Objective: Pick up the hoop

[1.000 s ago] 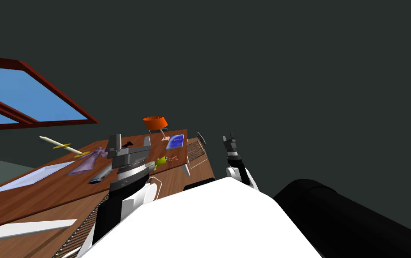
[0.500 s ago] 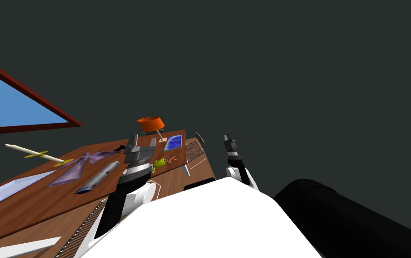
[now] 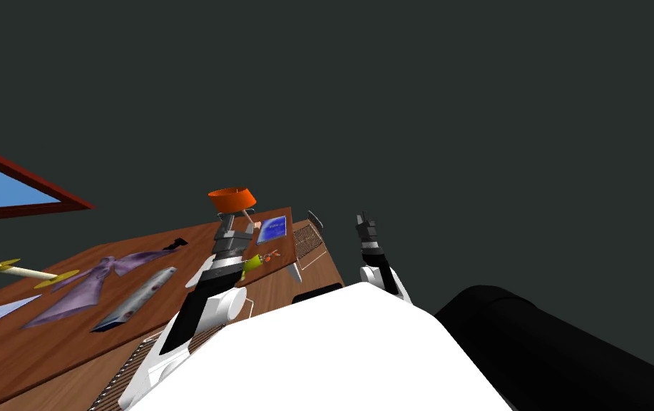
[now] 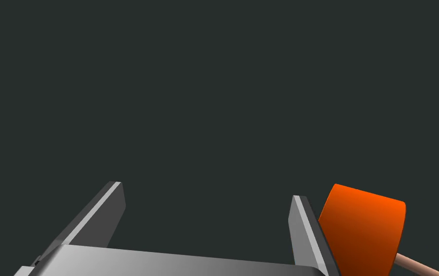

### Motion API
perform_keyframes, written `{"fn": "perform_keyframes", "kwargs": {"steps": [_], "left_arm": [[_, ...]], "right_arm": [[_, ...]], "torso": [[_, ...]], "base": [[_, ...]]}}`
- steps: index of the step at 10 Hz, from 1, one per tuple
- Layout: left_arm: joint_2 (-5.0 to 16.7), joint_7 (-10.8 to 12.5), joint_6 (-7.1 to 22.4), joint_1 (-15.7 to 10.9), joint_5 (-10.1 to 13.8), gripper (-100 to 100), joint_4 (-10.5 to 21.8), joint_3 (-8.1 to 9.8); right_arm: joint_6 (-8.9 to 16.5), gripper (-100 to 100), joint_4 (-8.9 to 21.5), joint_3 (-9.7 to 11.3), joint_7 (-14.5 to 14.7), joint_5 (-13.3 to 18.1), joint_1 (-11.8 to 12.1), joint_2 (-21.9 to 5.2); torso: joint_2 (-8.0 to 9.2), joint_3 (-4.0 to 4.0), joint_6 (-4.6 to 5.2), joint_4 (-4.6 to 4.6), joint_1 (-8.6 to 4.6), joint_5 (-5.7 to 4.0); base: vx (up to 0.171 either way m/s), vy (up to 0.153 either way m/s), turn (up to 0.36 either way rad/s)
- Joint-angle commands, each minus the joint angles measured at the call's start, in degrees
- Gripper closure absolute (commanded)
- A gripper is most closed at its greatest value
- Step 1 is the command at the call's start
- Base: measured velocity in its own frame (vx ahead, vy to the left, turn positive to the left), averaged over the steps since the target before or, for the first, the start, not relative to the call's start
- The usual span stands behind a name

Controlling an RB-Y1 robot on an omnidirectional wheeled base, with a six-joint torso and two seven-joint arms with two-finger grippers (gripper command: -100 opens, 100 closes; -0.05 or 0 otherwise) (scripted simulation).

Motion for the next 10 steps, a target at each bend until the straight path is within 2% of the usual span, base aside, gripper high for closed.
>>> {"fn": "perform_keyframes", "kwargs": {"steps": [1, 2, 3, 4, 5, 6, 7, 8, 9, 10], "left_arm": [[0.9, 0.1, 2.9, -1.8, 0.6, -100, 2.3, 0.2], [2.0, 0.6, 4.5, -3.1, 1.4, -100, 3.9, 0.63], [2.0, 0.6, 5.5, -3.1, 1.4, -100, 4.4, 0.63], [3.0, 1.1, 7.8, -4.4, 2.2, -100, 6.3, 1.06], [3.0, 1.1, 8.0, -4.4, 2.2, -100, 6.5, 1.06], [3.9, 1.7, 10.3, -5.9, 3.1, -100, 8.8, 1.49], [3.9, 1.7, 10.7, -5.9, 3.1, -100, 8.9, 1.49], [4.8, 2.3, 13.2, -7.4, 4.0, -100, 11.0, 1.91], [4.8, 2.3, 13.5, -7.4, 4.0, -100, 11.3, 1.91], [5.7, 3.0, 15.3, -8.9, 5.0, -100, 13.8, 2.31]], "right_arm": [[0.0, 0, 0.0, 0.0, 0.0, 0.0, 0.0, 0.0], [0.0, 0, 0.0, 0.0, 0.0, 0.0, 0.0, 0.0], [0.0, 0, 0.0, 0.0, 0.0, 0.0, 0.0, 0.0], [0.0, 0, 0.0, 0.0, 0.0, 0.0, 0.0, 0.0], [0.0, 0, 0.0, 0.0, 0.0, 0.0, 0.0, 0.0], [0.0, 0, 0.0, 0.0, 0.0, 0.0, 0.0, 0.0], [0.0, 0, 0.0, 0.0, 0.0, 0.0, 0.0, 0.0], [0.0, 0, 0.0, 0.0, 0.0, 0.0, 0.0, 0.0], [0.0, 0, 0.0, 0.0, 0.0, 0.0, 0.0, 0.0], [0.0, 0, 0.0, 0.0, 0.0, 0.0, 0.0, 0.0]], "torso": [[0.0, 0.0, 0.0, 0.0, 0.0, 0.0], [0.03, 0.01, 0.03, 0.0, 0.02, 0.0], [0.05, 0.03, 0.04, 0.01, 0.14, 0.02], [0.01, 0.01, -0.03, 0.0, 0.14, 0.03], [0.03, 0.01, 0.01, 0.0, 0.12, 0.03], [0.03, 0.02, -0.01, 0.01, 0.05, 0.02], [0.02, 0.01, 0.02, 0.0, 0.04, 0.01], [0.01, 0.01, -0.02, 0.0, 0.03, 0.01], [-0.01, -0.01, 0.02, 0.0, 0.06, 0.01], [0.01, 0.0, -0.03, 0.0, 0.03, 0.01]], "base": [[-0.033, 0.054, -0.17], [-0.043, 0.094, -0.31], [-0.022, 0.087, -0.097], [-0.032, 0.075, -0.155], [-0.037, 0.058, -0.099], [-0.035, 0.056, -0.19], [-0.029, 0.056, -0.102], [-0.027, 0.061, -0.187], [-0.033, 0.055, -0.101], [-0.048, 0.064, -0.152]]}}
